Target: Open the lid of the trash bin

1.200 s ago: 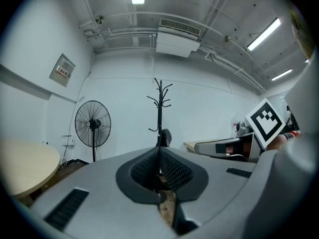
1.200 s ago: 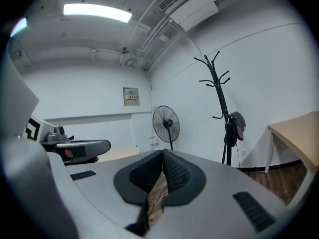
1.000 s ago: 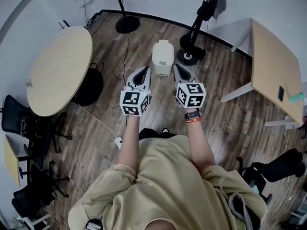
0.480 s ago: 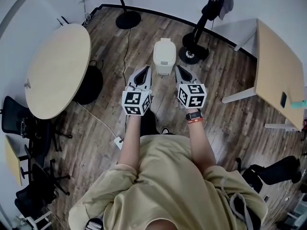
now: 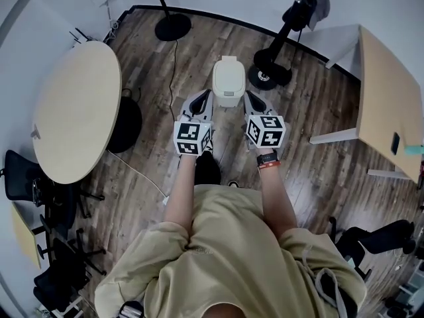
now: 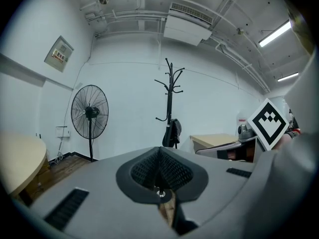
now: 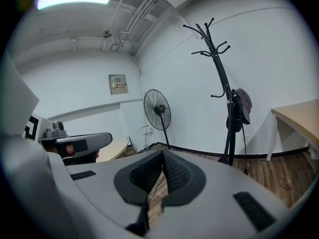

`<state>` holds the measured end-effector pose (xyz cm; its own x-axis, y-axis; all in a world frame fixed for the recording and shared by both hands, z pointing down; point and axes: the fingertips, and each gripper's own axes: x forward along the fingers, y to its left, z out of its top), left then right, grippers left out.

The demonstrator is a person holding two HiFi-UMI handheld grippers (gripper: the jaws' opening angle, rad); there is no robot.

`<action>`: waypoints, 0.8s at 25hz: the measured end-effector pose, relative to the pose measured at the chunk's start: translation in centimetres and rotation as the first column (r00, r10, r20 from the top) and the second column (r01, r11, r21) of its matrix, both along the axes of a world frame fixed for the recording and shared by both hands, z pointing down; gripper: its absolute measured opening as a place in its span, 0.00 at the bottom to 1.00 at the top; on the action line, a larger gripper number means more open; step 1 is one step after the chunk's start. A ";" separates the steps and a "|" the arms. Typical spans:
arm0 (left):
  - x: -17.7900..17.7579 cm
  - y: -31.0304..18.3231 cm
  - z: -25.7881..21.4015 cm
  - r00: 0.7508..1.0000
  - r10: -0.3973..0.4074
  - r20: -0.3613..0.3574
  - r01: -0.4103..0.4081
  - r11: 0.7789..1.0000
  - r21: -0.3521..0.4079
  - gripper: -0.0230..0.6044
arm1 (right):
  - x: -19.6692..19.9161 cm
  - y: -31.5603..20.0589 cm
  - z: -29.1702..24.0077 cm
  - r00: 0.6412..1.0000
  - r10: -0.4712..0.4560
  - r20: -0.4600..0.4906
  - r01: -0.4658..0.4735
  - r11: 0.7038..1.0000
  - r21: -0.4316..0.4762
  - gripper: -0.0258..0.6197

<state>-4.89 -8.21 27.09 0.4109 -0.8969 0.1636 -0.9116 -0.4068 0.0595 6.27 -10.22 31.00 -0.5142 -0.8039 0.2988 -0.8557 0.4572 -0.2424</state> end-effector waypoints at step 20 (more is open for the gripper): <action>-3.6 -10.7 10.9 0.996 0.085 -0.025 -0.088 0.983 -0.162 0.08 | -5.0 -7.7 12.2 0.999 -0.010 -0.043 0.001 0.976 -0.216 0.04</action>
<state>-8.46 -18.86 38.02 0.4900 -0.8199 0.2960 -0.8715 -0.4677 0.1472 1.30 -17.94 43.21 -0.5012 -0.7150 0.4874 -0.8652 0.4029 -0.2986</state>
